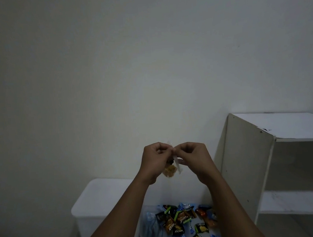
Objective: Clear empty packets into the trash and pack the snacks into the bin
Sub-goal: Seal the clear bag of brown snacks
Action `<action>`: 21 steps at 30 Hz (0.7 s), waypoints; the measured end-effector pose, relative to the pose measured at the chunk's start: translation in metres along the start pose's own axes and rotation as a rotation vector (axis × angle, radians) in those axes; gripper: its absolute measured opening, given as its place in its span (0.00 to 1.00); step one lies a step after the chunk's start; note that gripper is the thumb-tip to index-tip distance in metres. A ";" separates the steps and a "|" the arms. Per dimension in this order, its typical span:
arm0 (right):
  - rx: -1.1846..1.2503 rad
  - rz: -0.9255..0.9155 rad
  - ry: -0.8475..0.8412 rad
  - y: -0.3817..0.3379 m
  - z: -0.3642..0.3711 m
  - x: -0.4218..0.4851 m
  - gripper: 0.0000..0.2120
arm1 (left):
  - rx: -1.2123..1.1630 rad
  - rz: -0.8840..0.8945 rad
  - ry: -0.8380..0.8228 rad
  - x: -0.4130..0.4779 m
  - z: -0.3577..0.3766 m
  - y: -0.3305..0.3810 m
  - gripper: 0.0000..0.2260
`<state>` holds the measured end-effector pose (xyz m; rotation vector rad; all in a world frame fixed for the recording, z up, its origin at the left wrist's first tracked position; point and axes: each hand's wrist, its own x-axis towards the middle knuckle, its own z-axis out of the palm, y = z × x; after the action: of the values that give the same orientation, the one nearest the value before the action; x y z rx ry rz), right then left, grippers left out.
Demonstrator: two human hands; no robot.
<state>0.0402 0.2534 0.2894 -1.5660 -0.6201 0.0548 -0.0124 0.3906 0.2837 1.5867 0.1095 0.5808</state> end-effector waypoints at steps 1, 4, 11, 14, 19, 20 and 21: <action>-0.006 0.000 -0.002 0.001 0.000 0.001 0.06 | -0.011 -0.011 0.000 0.000 0.000 0.000 0.03; 0.010 0.023 0.006 0.002 0.001 0.001 0.07 | -0.061 -0.043 0.013 0.000 0.000 -0.001 0.03; 0.028 0.037 -0.086 0.005 0.004 -0.006 0.06 | -0.137 -0.068 0.018 0.005 -0.005 -0.003 0.05; 0.026 0.016 -0.096 0.004 0.005 -0.005 0.09 | -0.154 -0.067 0.009 0.005 -0.006 -0.002 0.08; -0.113 -0.039 -0.125 0.004 0.006 -0.006 0.17 | -0.198 -0.071 0.049 0.008 -0.006 -0.005 0.08; -0.129 -0.056 -0.104 0.005 0.006 -0.006 0.17 | -0.217 -0.074 0.045 0.007 -0.005 -0.005 0.08; -0.135 -0.075 -0.079 0.004 0.007 -0.007 0.18 | -0.220 -0.071 0.039 0.006 -0.004 -0.005 0.09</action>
<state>0.0329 0.2572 0.2820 -1.6748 -0.7578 0.0189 -0.0073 0.3978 0.2804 1.3534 0.1266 0.5492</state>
